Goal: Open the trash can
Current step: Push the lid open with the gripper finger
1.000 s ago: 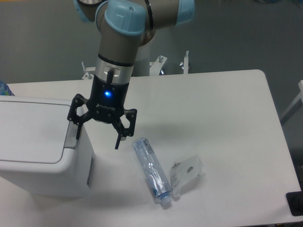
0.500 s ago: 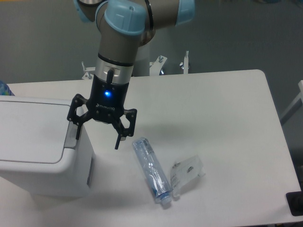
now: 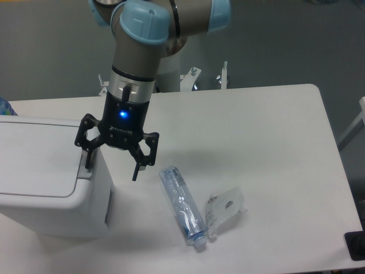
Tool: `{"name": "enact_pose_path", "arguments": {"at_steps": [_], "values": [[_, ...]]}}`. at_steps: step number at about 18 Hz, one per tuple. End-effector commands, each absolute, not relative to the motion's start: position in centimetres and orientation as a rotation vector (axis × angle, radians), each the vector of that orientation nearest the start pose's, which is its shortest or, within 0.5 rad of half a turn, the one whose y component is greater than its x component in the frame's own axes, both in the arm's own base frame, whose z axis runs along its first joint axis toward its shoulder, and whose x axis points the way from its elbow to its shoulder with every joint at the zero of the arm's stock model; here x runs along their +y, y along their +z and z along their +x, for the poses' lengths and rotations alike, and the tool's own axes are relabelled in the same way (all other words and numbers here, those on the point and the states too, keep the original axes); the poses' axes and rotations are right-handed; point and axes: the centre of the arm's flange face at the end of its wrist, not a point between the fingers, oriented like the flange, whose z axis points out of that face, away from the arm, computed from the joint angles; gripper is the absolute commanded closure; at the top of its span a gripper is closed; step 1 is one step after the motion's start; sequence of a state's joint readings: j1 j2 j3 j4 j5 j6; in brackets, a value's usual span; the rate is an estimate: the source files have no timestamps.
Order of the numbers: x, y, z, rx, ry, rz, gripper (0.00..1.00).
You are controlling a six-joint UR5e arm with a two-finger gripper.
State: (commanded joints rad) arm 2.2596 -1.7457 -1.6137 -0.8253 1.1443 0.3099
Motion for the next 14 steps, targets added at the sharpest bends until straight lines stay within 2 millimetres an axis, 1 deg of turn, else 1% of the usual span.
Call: {"name": "enact_pose_path", "arguments": {"at_steps": [4,7,12,14], "values": [[56.7,46.2,-24.2,-0.330,-0.154,-2.468,0.00],[56.7,46.3,-24.1,-0.328,-0.154,-2.467,0.00],[56.5,47.3,-24.1,-0.326,-0.142,-2.453,0.00],[56.5,48.4,-24.1,-0.319,-0.129,-2.438,0.00]]}}
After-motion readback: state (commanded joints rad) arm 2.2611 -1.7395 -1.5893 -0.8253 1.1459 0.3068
